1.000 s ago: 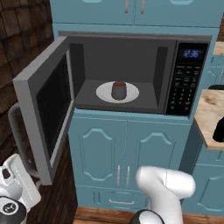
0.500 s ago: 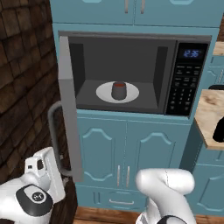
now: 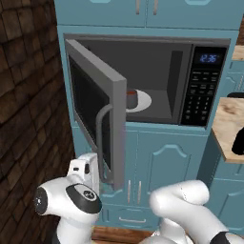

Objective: Place the microwavable item in the microwave. Then, close the microwave door and press the start button.

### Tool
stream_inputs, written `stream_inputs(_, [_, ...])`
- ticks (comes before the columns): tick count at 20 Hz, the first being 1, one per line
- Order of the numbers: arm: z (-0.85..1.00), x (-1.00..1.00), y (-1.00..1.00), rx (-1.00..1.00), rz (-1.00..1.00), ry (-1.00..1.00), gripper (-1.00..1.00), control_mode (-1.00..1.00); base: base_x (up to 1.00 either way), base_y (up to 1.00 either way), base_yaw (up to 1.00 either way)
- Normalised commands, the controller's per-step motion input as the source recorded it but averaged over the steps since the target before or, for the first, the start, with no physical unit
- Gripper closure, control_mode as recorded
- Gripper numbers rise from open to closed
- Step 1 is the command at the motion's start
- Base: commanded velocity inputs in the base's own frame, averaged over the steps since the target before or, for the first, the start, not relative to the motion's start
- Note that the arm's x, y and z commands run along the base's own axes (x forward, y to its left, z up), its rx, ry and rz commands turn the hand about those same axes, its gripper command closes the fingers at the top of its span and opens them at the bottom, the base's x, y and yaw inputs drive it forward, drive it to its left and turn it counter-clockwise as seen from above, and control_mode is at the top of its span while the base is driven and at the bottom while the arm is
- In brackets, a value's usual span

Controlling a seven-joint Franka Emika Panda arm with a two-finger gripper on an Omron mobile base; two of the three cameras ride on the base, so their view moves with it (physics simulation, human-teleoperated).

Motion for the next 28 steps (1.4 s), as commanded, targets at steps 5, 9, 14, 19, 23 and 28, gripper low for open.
stream_inputs(5, [0.17, 0.24, -1.00, 0.21, 0.00, -0.05, -1.00, -1.00, 0.00, 0.00, 0.00])
stream_inputs(9, [0.39, 0.46, -1.00, 0.18, 0.03, -0.13, -1.00, -1.00, 0.00, 0.00, 0.00])
stream_inputs(14, [0.28, 0.63, -1.00, 0.14, 0.07, -0.09, -1.00, -1.00, 0.00, 0.00, 0.00])
stream_inputs(19, [0.31, 0.85, -0.58, 0.09, 0.14, -0.08, -1.00, -1.00, 0.00, 0.00, 0.00])
stream_inputs(23, [0.27, 0.97, 0.00, 0.02, 0.08, 0.00, -1.00, -1.00, 0.00, 0.00, 0.00])
stream_inputs(28, [0.09, 1.00, 0.00, 0.00, 0.04, 0.03, -1.00, -1.00, 0.00, 0.00, 0.00])
